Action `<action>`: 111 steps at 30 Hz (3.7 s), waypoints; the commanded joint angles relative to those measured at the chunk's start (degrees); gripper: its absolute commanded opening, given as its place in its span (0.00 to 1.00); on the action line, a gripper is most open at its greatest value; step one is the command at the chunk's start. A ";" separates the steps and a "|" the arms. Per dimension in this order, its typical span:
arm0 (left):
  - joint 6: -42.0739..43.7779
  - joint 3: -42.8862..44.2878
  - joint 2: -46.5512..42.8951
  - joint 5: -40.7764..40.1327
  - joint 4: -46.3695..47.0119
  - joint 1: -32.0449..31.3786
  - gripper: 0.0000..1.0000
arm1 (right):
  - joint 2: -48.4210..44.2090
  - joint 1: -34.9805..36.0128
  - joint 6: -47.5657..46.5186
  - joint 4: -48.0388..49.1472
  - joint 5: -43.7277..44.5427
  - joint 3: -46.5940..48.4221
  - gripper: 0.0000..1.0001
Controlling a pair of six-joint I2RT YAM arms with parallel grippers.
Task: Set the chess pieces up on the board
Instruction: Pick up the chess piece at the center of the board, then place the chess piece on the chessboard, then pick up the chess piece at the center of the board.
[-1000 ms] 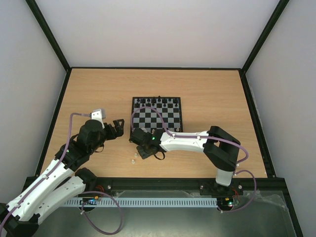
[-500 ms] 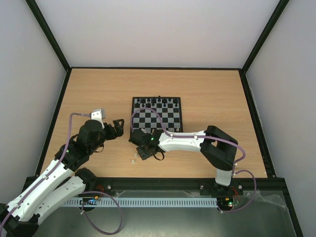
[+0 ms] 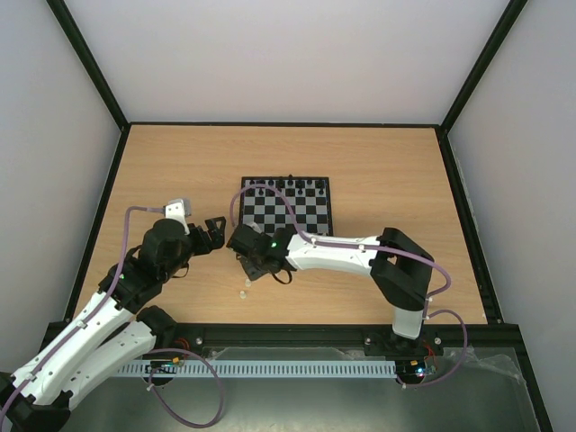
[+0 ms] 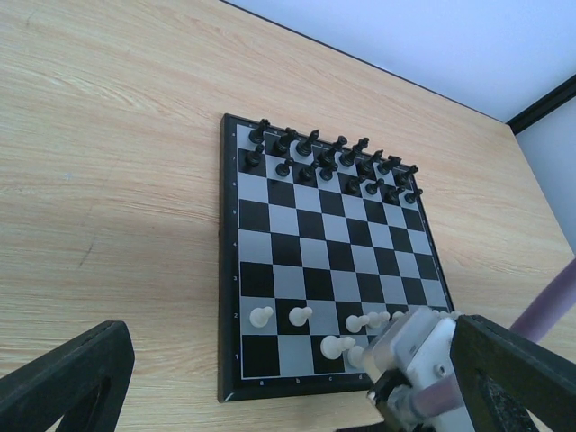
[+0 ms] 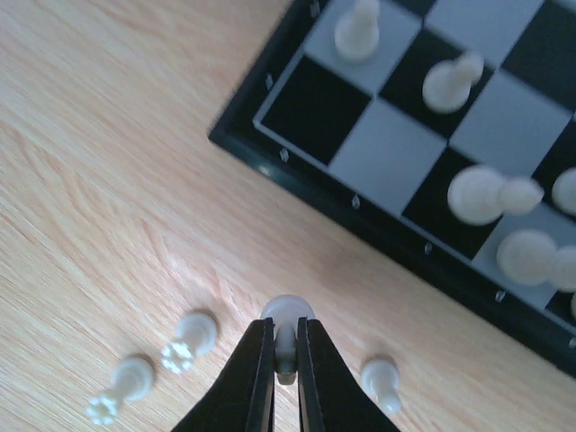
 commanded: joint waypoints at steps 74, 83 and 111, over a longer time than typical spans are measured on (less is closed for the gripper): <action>0.27 -0.35 -0.66 -0.97 0.96 0.04 0.99 | -5.28 -6.66 -4.96 -4.75 -3.13 5.31 0.43; 0.29 -0.36 0.12 -0.80 0.89 0.06 0.99 | -17.15 -5.83 -2.36 -3.09 -2.48 -8.52 0.47; 0.05 -0.87 0.94 -0.56 1.59 0.10 0.99 | -11.17 -1.08 -0.86 1.53 -4.89 -14.16 0.37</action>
